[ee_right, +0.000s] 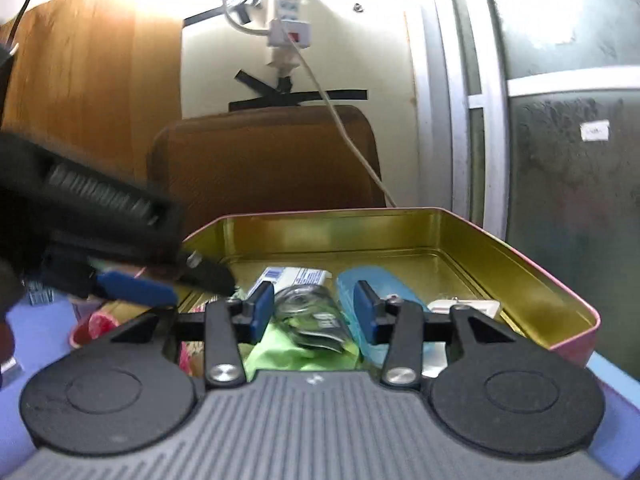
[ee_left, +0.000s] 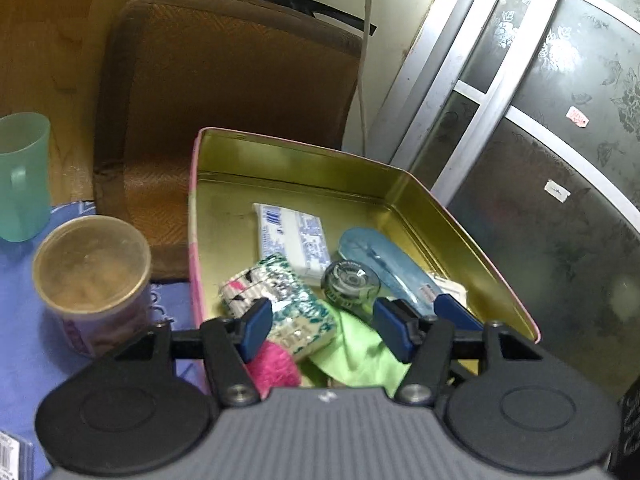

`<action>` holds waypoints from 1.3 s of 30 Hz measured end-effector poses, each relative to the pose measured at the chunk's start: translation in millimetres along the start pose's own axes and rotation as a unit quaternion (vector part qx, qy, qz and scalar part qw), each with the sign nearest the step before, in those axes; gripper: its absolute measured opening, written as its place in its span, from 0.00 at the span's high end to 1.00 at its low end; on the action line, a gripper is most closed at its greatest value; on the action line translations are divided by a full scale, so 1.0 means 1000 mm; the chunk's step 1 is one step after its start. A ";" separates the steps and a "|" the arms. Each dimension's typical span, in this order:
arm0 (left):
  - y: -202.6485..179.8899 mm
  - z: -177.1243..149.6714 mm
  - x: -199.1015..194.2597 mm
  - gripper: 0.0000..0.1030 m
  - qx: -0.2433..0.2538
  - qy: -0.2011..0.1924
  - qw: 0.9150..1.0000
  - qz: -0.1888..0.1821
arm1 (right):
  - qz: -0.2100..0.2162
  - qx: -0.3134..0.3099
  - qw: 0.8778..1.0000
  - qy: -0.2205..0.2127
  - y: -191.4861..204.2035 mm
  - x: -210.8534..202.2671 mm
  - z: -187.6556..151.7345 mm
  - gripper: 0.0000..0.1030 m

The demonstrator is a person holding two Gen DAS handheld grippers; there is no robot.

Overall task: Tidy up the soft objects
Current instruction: 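Carry the correction tape into the pink tin with the right tool while the left tool also grips it, then withdraw both tools from the tin and move over the clear card box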

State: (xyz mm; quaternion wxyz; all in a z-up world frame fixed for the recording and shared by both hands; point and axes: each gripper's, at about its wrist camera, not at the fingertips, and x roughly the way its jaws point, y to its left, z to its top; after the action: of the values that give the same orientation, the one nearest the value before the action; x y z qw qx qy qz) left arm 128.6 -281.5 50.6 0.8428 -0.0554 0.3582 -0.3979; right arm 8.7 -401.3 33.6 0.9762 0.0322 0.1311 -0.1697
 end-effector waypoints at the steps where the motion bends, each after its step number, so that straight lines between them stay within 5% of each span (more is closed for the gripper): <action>1: 0.001 0.000 -0.003 0.45 -0.001 -0.004 1.000 0.001 | 0.004 0.004 1.000 0.003 -0.001 0.001 0.000 0.55; 7: 0.005 -0.003 -0.033 0.45 -0.003 -0.031 0.999 0.011 | 0.000 0.023 1.000 -0.006 -0.007 0.000 0.001 0.55; 15: -0.001 -0.026 -0.071 0.37 0.042 -0.050 0.995 0.073 | -0.012 0.047 0.999 -0.007 -0.009 -0.016 0.001 0.55; 25: -0.012 -0.061 -0.101 0.37 0.075 -0.051 0.988 0.121 | 0.037 0.083 0.996 0.000 -0.002 -0.070 0.000 0.50; 39: 0.004 -0.100 -0.124 0.31 0.075 -0.040 0.985 0.151 | 0.100 0.127 0.986 0.050 0.023 -0.089 -0.007 0.43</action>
State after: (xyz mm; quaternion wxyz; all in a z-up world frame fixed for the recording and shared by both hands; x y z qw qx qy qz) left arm 13.6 -171.7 45.2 0.9085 0.0468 0.2977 -0.2896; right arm -65.7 -350.6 51.1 0.9683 0.1776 0.1537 -0.0850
